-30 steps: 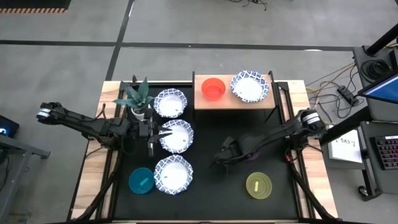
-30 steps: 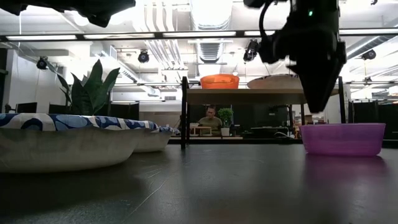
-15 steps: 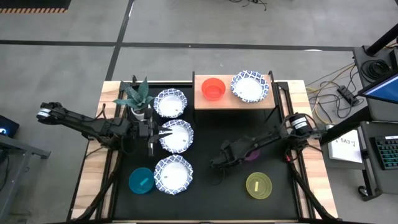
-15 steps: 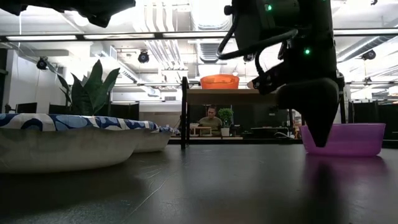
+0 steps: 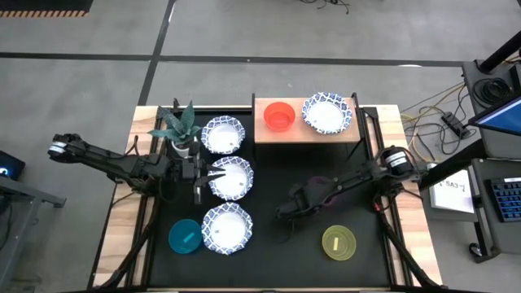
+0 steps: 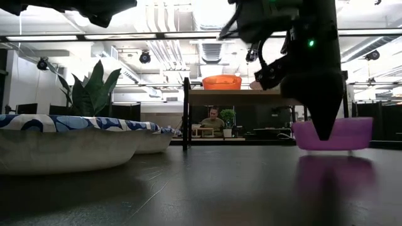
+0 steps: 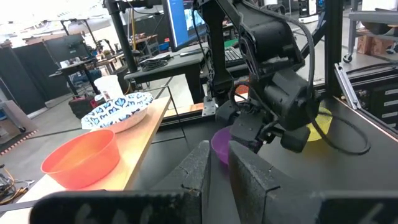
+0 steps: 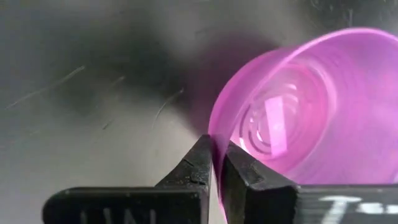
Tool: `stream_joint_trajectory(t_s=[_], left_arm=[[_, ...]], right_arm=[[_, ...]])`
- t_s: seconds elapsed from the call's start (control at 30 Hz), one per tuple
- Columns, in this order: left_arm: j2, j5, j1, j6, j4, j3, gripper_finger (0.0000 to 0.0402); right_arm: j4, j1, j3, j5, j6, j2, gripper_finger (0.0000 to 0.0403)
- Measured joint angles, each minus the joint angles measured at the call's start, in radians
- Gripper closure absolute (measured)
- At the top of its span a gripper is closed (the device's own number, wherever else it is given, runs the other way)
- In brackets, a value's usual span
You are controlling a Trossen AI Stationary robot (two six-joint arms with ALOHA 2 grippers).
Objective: Place and stack bowls onto a shelf
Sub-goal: Stack the violet bowl in the orange bowl on the stock shelf
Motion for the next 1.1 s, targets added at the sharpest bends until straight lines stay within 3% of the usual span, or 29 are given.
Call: stream_joint_trajectory(t_s=[0.47,0.7,0.93,1.1], left_arm=[[0.0,0.0,0.0,0.0,0.0,0.0,0.0364],[0.0,0.0,0.0,0.0,0.0,0.0,0.0364],[0.0,0.0,0.0,0.0,0.0,0.0,0.0364],[0.0,0.0,0.0,0.0,0.0,0.0,0.0364]], right_arm=[[-0.002,0.007,0.295,-0.025,-0.507,-0.103,0.0394],[-0.006,-0.004,0.474,0.056,-0.783,-0.101,0.0394],[-0.033,-0.096,0.628,0.198,-1.014,-0.099,0.0394],[-0.076,-0.223,0.692,0.219,-1.128,-0.099,0.0394]])
